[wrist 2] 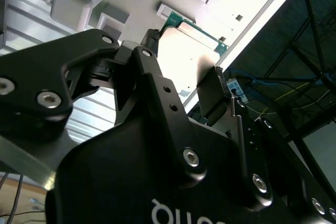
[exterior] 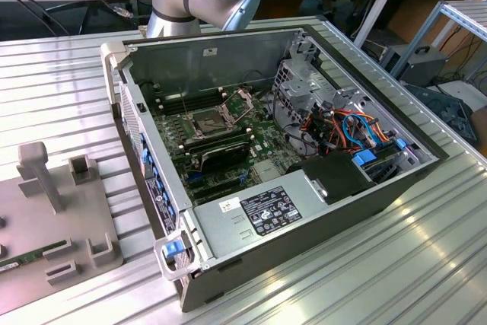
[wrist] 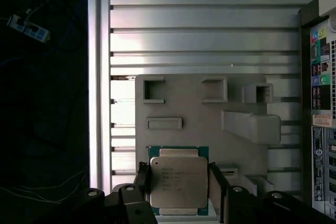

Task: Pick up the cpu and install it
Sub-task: 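Pick up the cpu and move it towards the insertion slot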

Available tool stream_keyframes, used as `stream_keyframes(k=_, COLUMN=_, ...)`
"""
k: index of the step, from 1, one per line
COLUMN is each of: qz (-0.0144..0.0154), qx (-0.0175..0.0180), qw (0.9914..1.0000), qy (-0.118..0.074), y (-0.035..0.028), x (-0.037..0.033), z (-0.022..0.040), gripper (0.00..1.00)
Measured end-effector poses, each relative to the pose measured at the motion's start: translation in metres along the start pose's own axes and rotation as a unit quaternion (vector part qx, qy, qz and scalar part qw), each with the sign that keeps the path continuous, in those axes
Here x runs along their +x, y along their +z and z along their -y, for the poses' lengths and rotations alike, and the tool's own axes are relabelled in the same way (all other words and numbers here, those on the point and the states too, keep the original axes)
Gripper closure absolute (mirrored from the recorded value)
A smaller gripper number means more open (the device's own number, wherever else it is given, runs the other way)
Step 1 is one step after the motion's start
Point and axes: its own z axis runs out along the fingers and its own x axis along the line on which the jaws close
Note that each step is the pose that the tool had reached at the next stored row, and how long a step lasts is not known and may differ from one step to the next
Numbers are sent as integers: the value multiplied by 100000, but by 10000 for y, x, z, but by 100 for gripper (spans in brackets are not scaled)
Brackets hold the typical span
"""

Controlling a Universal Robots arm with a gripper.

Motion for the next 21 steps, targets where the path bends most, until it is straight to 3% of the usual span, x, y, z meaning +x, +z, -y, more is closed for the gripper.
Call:
stream_keyframes(k=10, qz=-11, qx=5, qw=100000, qy=0, y=-2, x=-41, z=0, gripper=45)
stream_keyframes(k=14, qz=-9, qx=4, qw=100000, qy=1, y=-1, x=-92, z=-1, gripper=45)
stream_keyframes(k=21, qz=-9, qx=5, qw=100000, qy=-3, y=-1, x=-239, z=-3, gripper=45)
